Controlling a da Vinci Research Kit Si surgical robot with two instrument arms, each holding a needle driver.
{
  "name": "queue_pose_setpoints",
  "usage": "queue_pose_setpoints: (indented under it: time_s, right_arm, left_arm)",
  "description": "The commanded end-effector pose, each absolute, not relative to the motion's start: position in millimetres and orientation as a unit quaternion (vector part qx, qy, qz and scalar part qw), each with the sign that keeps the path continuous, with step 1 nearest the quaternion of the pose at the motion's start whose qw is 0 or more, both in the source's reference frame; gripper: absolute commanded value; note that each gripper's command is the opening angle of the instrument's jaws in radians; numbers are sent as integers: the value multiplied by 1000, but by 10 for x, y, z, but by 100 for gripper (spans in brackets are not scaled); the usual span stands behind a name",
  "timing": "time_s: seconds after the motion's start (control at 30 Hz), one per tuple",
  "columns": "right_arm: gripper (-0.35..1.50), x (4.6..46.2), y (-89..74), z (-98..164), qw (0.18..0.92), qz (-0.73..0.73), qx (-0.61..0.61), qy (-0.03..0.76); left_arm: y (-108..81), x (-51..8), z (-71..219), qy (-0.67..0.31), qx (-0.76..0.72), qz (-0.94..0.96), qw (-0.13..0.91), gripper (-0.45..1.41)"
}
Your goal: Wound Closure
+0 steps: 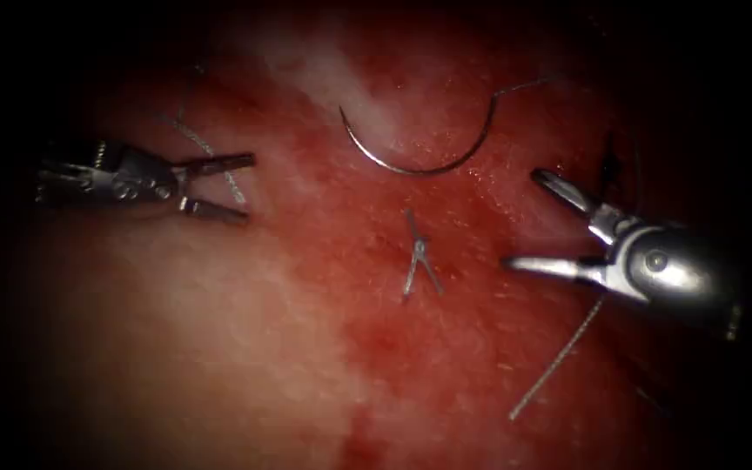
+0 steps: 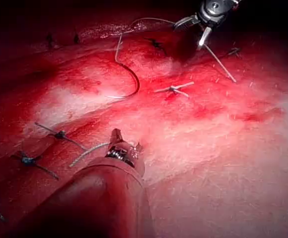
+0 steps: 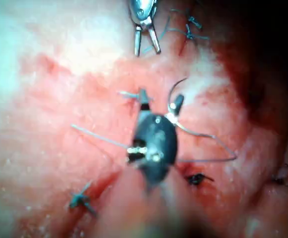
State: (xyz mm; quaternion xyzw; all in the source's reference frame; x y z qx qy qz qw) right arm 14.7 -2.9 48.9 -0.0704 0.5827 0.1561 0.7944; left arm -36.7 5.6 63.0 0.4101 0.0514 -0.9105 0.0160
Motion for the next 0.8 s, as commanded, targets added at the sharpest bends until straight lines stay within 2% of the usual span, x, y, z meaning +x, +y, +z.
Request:
queue_pose_setpoints:
  time_s: [0.03,0.27,0.53,0.77,0.8]
  right_arm:
    - [130,155,-28,493,794,155,-71,584]
    - [130,155,-28,493,794,155,-71,584]
    - [130,142,-29,491,791,161,-59,587]
    - [130,121,-28,483,809,177,-1,561]
    - [130,119,-28,481,811,177,5,557]
  left_arm:
    - [53,-367,632,63,412,-909,5,69]
    - [31,-325,611,111,438,-890,-58,41]
    - [25,-303,568,136,481,-862,-80,36]
    - [37,-339,495,159,548,-815,-102,32]
    - [38,-348,486,159,556,-809,-105,37]
